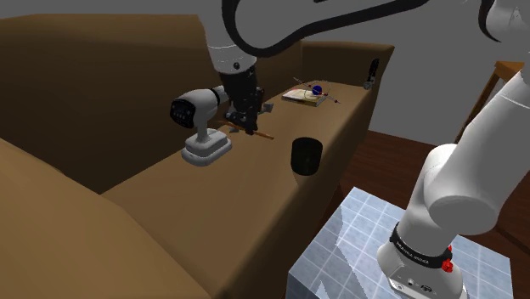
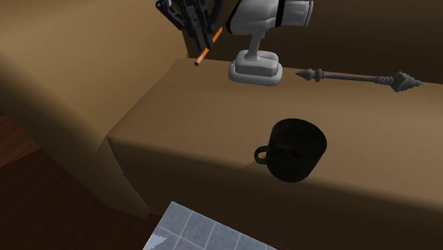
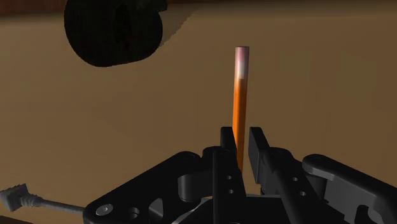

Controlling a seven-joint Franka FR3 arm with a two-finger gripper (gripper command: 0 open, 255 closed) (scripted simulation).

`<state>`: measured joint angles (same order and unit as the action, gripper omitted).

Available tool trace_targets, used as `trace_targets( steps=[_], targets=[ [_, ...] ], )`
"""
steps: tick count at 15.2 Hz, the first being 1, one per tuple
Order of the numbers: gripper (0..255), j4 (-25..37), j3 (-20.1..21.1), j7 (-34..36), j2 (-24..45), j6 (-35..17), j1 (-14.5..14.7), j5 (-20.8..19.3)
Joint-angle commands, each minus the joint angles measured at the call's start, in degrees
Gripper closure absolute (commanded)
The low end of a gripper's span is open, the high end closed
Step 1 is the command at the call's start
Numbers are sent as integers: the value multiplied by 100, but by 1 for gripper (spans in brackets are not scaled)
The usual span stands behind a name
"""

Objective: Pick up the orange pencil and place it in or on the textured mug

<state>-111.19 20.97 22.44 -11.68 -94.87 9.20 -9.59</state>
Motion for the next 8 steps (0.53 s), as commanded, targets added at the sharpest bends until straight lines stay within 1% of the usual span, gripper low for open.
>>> trace_targets(
  steps=[1, 4, 8],
  targets=[
    [255, -385, -179, -282, -394, -68, -66, 74],
    [255, -891, -463, -678, -928, -133, -138, 114],
    [255, -1471, -862, -1195, -1576, -172, -233, 74]
  ],
)
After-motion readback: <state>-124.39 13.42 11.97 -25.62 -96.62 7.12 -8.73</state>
